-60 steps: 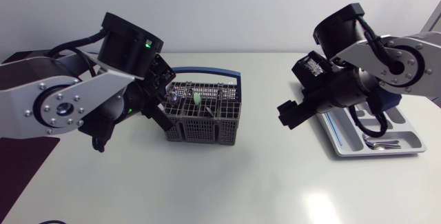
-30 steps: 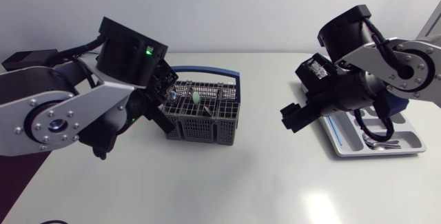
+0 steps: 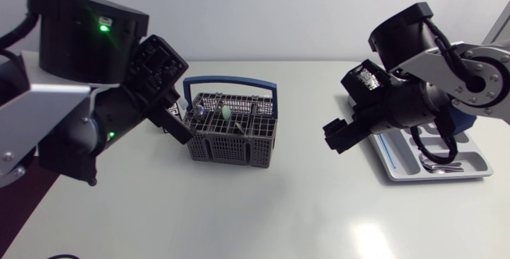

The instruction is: Transfer all utensils from the basket to the drawer tray.

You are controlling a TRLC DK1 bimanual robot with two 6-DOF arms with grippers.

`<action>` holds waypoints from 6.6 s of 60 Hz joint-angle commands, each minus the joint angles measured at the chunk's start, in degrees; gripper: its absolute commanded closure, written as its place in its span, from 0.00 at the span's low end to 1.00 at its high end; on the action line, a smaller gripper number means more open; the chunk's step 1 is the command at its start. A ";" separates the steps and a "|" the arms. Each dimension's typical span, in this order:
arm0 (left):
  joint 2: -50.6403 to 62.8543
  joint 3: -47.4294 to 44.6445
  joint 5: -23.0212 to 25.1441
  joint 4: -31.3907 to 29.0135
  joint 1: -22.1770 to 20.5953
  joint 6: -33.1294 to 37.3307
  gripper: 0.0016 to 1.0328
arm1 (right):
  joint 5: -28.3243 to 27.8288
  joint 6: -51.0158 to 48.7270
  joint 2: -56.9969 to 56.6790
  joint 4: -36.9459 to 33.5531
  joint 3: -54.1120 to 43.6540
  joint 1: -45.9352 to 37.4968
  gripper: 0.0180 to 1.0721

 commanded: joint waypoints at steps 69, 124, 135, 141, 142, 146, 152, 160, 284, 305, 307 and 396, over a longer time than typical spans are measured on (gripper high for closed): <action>15.42 14.80 67.08 -20.17 12.78 -34.62 0.97 | -8.90 -4.07 -3.76 13.91 -7.34 22.64 0.20; 18.23 15.85 72.44 -21.40 13.13 -34.89 0.96 | -8.82 -5.21 0.81 17.33 -5.67 23.34 0.91; 17.88 16.03 72.61 -21.49 13.22 -34.89 0.93 | -9.08 -5.39 0.72 16.98 -6.20 23.26 0.92; 17.62 16.20 72.79 -21.49 13.31 -35.06 0.91 | -9.43 -5.47 0.46 16.63 -6.37 23.26 0.93; 17.62 16.20 72.96 -21.49 13.31 -35.15 0.91 | -9.52 -5.47 0.37 16.54 -6.37 23.26 0.93; 17.53 16.20 73.40 -21.49 13.49 -35.33 0.90 | -9.78 -5.47 0.19 16.37 -6.64 23.26 0.93; 17.27 16.20 74.02 -21.49 13.75 -35.41 0.90 | -9.87 -5.47 -0.07 16.02 -6.99 23.17 0.93; 16.74 16.47 74.19 -21.49 13.84 -35.85 0.79 | -10.57 -5.47 -0.69 15.14 -7.34 23.08 0.93; 12.96 15.06 66.90 -19.29 20.78 -32.34 0.53 | -20.07 -101.63 29.20 7.05 3.56 -62.26 0.88; 12.61 14.36 66.90 -19.29 20.87 -31.90 0.53 | -18.31 -103.21 29.11 15.84 -1.01 -63.14 0.59; 12.61 14.36 66.90 -19.29 20.87 -31.90 0.53 | -18.40 -103.21 28.76 16.10 -1.10 -63.32 0.57; 24.30 5.04 55.03 3.65 20.25 -23.20 0.52 | -26.83 -30.87 2.21 -3.41 -2.77 -8.30 0.39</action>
